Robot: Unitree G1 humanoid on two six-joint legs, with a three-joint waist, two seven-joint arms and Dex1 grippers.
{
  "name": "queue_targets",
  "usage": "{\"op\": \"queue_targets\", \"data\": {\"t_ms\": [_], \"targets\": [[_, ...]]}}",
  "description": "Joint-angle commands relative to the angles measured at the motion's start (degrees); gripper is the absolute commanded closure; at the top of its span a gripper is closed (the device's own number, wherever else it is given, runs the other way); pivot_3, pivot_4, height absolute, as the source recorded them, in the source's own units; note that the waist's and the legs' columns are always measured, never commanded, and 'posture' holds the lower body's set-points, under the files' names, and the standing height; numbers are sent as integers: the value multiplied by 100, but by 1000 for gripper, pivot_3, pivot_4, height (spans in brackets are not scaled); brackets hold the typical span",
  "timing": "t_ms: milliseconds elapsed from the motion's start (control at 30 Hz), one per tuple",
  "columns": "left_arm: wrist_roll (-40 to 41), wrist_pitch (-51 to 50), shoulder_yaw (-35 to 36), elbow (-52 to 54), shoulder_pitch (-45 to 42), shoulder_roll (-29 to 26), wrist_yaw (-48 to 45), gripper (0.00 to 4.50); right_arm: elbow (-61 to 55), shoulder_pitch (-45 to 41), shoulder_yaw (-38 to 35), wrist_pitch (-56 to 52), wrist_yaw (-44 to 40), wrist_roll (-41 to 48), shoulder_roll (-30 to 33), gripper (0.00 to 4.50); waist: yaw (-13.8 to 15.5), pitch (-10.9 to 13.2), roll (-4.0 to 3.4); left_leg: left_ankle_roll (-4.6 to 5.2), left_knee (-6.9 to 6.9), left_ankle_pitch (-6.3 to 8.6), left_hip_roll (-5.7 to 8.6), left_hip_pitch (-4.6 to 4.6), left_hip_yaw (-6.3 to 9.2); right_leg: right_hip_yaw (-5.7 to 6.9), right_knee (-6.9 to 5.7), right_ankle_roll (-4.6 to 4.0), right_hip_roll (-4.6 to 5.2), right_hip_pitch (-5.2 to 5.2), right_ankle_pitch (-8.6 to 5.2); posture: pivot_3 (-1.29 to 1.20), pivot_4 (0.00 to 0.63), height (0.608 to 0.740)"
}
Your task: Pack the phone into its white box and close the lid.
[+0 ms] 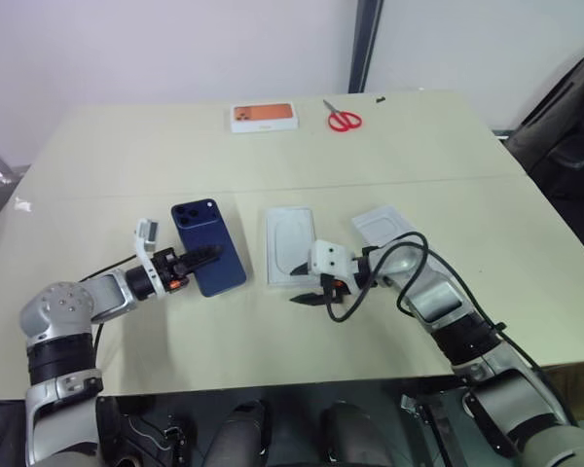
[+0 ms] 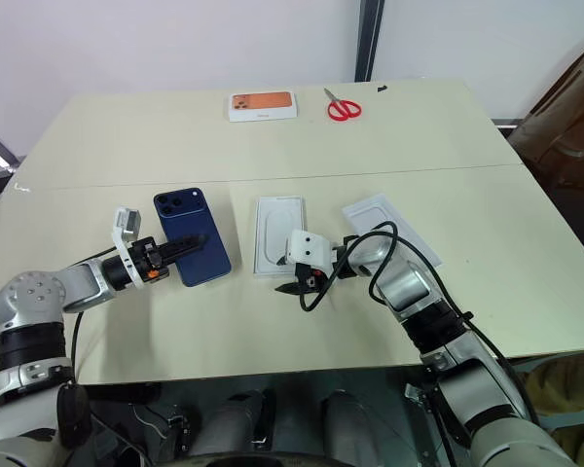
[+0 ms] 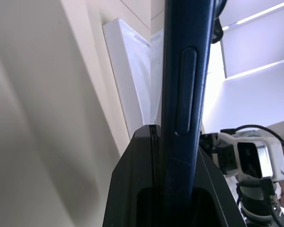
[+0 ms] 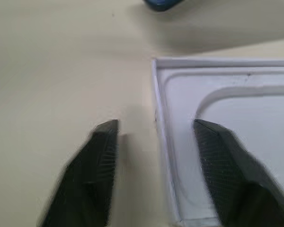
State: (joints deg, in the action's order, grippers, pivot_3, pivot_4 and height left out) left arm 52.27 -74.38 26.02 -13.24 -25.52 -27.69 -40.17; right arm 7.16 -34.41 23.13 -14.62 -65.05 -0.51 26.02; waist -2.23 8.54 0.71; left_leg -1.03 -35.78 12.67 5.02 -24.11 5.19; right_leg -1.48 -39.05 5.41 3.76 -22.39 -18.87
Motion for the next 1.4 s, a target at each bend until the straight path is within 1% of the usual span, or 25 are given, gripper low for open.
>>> {"op": "queue_targets", "data": {"t_ms": [33,67,300,500,667,767,800,833,867,900,933,1000,1100,1200,1333,1400], "targets": [[209,48,89,254,-83,16,22,4500,-16,-17,26,33,-33,7,9,4000,12,0,1,0,-1,0,0,0,0,0,0,0,0,1,0,0,150,734],[227,17,94,254,-90,16,32,4500,-6,-23,24,77,8,-24,5,4475,15,0,1,0,-4,0,0,-1,0,0,0,0,0,2,0,0,150,734],[397,-106,241,190,-229,73,248,4500,-243,-7,32,7,-109,131,-62,4475,14,1,2,0,-6,0,0,-1,0,0,0,0,0,3,0,0,150,734],[733,-237,521,189,-637,214,673,4500,-688,121,233,-421,281,20,-434,4475,16,5,9,0,-13,0,0,-10,2,2,-2,0,0,-3,0,0,150,734],[826,-288,445,269,-750,340,858,4500,-840,162,333,-726,500,6,-653,4475,15,5,9,-1,-24,-1,1,-18,1,3,-3,0,-1,-5,0,0,150,734],[698,-188,224,331,-656,419,840,4500,-911,114,277,-857,557,36,-637,3570,21,6,9,-1,-26,-1,1,-19,2,4,-3,0,-1,-6,0,0,150,734],[659,-147,159,352,-631,434,826,4500,-894,97,263,-828,609,-6,-619,3085,24,6,10,-1,-26,-1,1,-19,2,4,-4,0,-1,-6,0,0,150,734],[649,-142,107,364,-617,442,816,4500,-923,97,224,-876,591,31,-580,2440,24,6,10,-1,-27,-1,1,-20,2,3,-4,0,-1,-6,0,0,150,734],[652,-142,66,374,-611,449,809,4500,-1003,111,171,-937,523,117,-519,2158,29,7,11,-1,-27,-1,2,-20,2,3,-4,0,-1,-6,0,0,150,734],[655,-142,17,382,-606,447,792,4500,-1080,120,110,-993,473,195,-460,1496,31,7,11,-1,-27,-1,2,-21,2,4,-4,0,-1,-7,0,0,150,734],[632,-112,-68,404,-595,436,752,4500,-1184,135,-16,-1091,396,351,-392,1165,33,7,11,-1,-27,-1,1,-22,2,4,-4,0,-1,-8,0,0,150,734],[618,-109,-204,376,-610,439,690,4500,-1404,179,-318,-1254,227,725,-230,1165,38,8,12,-1,-28,-1,2,-25,2,3,-4,0,-1,-10,0,0,150,734],[496,-37,-499,299,-641,476,597,4500,-1484,239,-738,-1342,102,1058,93,1165,98,8,12,0,-29,0,2,-26,2,3,-3,0,-1,-10,0,0,150,734],[288,120,-839,156,-668,508,460,4500,-1271,340,-970,-1198,153,1027,454,1165,145,9,13,1,-33,1,2,-26,0,2,-2,0,0,-8,0,0,150,734],[90,186,-1109,-181,-792,530,298,4500,-1126,436,-1103,-1067,269,979,682,1165,150,10,14,2,-32,1,2,-28,-2,1,-2,0,1,-10,0,0,150,734],[-9,203,-1265,-311,-874,551,212,3514,-1104,477,-1122,-1051,364,975,694,1129,141,10,14,2,-32,1,2,-28,-2,1,-2,0,1,-10,0,0,150,734]]}}
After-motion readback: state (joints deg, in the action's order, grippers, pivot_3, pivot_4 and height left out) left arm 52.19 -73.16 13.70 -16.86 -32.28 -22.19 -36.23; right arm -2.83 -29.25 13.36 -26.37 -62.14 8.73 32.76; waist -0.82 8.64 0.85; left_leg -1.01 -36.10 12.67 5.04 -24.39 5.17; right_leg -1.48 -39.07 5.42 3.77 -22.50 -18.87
